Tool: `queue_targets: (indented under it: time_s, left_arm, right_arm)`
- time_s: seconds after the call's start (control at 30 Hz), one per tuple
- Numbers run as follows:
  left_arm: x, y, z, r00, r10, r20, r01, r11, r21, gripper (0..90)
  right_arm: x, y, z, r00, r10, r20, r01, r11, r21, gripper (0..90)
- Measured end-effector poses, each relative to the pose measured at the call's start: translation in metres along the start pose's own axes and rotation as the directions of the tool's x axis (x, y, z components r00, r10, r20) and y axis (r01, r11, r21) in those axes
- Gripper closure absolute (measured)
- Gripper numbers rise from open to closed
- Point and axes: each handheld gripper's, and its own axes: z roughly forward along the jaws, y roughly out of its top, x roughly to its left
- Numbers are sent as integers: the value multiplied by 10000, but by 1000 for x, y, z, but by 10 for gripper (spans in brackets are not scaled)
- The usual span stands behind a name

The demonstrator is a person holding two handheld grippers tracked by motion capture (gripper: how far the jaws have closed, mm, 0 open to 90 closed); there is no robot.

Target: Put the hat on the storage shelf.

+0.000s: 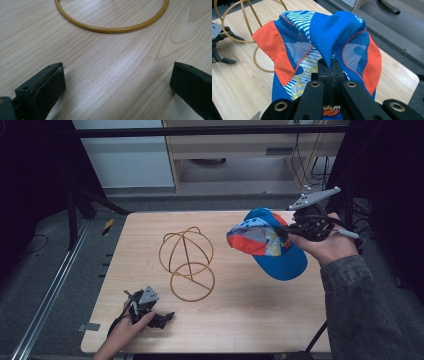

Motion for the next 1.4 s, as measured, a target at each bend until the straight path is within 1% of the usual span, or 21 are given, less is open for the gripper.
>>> queue_targets:
  time_s: [0.03,0.17,0.2,0.23,0.3,0.33,0.37,0.47,0.53,0.57,0.63,0.7,0.73,0.87,0.9,0.93,1.0,1.03,1.17,1.3,1.4]
  left_arm:
    - [0,0,0,10000,-2,-8,2,10000,-8,0]
    - [0,0,0,10000,-5,-8,5,10000,-11,0]
    - [0,0,0,10000,-5,-10,5,10000,-10,0]
    - [0,0,0,10000,-3,-9,3,10000,-9,0]
    - [0,0,0,10000,3,-5,-3,10000,-6,0]
    - [0,0,0,10000,3,-5,-3,10000,-6,0]
    - [0,0,0,10000,3,0,-3,10000,-7,0]
    - [0,0,0,10000,2,2,-2,10000,-8,0]
    - [0,0,0,10000,2,2,-2,10000,-6,0]
    - [0,0,0,10000,5,1,-5,10000,-6,0]
    - [0,0,0,10000,2,0,-2,10000,-7,0]
    - [0,0,0,10000,3,1,-3,10000,-6,0]
    - [0,0,0,10000,11,10,-11,10000,4,0]
    - [0,0,0,10000,10,10,-10,10000,4,0]
    - [0,0,0,10000,13,8,-13,10000,2,0]
    - [0,0,0,10000,33,-14,-33,10000,1,0]
    - [0,0,0,10000,36,-15,-36,10000,2,0]
    - [0,0,0,10000,11,5,-11,10000,2,0]
    - [0,0,0,10000,38,-16,-38,10000,-1,0]
    - [0,0,0,10000,11,-28,-11,10000,-27,0]
    - [0,0,0,10000,13,-26,-13,10000,-28,0]
  right_arm:
    - [1,6,-1,10000,-73,26,73,10000,-53,900]
    - [3,17,-1,9998,-199,31,199,9996,-196,900]
    - [3,17,-1,9998,-199,31,199,9996,-196,900]
    - [4,24,-1,9997,-255,9,256,9993,-282,900]
    - [6,31,-2,9993,-357,58,358,9987,-350,900]
    - [6,31,-2,9993,-357,58,358,9987,-350,900]
    - [8,38,-3,9990,-442,26,442,9980,-442,900]
    - [11,48,-4,9983,-574,-6,573,9966,-585,900]
    - [12,51,-4,9982,-600,-22,598,9963,-625,900]
    - [15,60,-5,9973,-726,-52,720,9949,-711,900]
    - [17,68,-5,9967,-803,-103,791,9933,-846,900]
    - [19,71,-4,9963,-856,-118,843,9928,-856,900]
    - [22,80,-1,9954,-942,-175,923,9918,-888,900]
    - [32,95,6,9928,-1160,-307,1124,9886,-998,900]
    - [32,95,6,9928,-1160,-307,1124,9886,-998,900]
    - [37,103,9,9910,-1269,-429,1217,9867,-1074,900]
    - [39,106,10,9900,-1329,-467,1271,9857,-1109,900]
    - [43,112,13,9883,-1422,-547,1353,9843,-1137,900]
    - [56,125,23,9824,-1723,-729,1635,9801,-1127,900]
    - [67,135,33,9765,-1932,-961,1820,9767,-1138,900]
    - [75,141,41,9720,-2087,-1078,1979,9748,-1029,900]
